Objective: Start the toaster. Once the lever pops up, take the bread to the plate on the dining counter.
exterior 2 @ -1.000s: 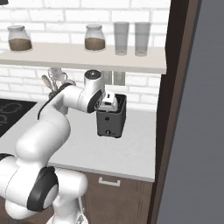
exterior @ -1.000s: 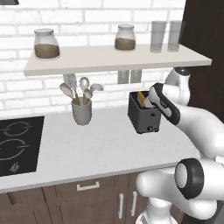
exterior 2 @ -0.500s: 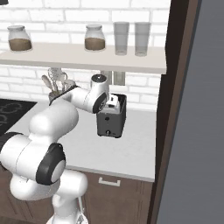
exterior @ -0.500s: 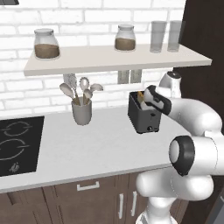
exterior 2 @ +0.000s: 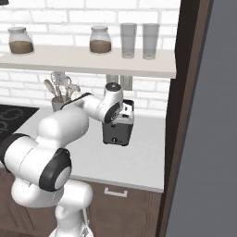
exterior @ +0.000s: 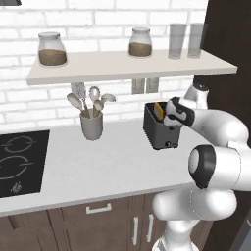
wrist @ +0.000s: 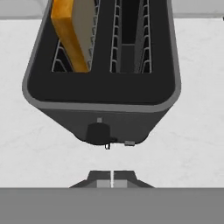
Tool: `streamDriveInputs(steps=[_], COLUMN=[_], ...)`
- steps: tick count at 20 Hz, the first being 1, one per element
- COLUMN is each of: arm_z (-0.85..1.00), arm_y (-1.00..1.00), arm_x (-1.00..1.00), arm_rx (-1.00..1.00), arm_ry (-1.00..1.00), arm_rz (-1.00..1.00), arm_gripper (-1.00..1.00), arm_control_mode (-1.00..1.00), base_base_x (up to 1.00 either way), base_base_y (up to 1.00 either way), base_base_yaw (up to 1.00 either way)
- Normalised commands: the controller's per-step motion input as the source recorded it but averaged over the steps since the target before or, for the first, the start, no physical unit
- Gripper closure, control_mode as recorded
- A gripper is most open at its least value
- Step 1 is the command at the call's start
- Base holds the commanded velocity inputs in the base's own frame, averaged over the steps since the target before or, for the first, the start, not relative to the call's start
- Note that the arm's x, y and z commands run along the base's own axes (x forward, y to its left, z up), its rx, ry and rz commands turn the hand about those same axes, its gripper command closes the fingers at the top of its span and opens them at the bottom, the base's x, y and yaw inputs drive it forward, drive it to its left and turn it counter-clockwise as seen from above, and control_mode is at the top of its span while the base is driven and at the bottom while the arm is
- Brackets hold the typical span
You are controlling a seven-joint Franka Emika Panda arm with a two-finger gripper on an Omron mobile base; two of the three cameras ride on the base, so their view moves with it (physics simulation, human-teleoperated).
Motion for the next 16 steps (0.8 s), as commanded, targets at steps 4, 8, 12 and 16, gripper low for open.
streamDriveInputs(steps=[4, 8, 12, 16], arm_z=[-0.3, -0.03, 0.0, -0.02], arm_y=[-0.01, 0.0, 0.0, 0.08], arm_x=[0.17, 0.25, 0.24, 0.12], arm_rx=[0.0, 0.0, 0.0, 0.0], arm_ry=[0.03, 0.0, 0.0, 0.0], arm_rz=[0.0, 0.0, 0.0, 0.0], arm_gripper=[1.0, 1.0, 1.0, 1.0], arm_control_mode=[-1.0, -1.0, -1.0, -1.0], base_base_x=[0.0, 0.0, 0.0, 0.0], base_base_y=[0.0, 0.0, 0.0, 0.0], base_base_yaw=[0.0, 0.0, 0.0, 0.0])
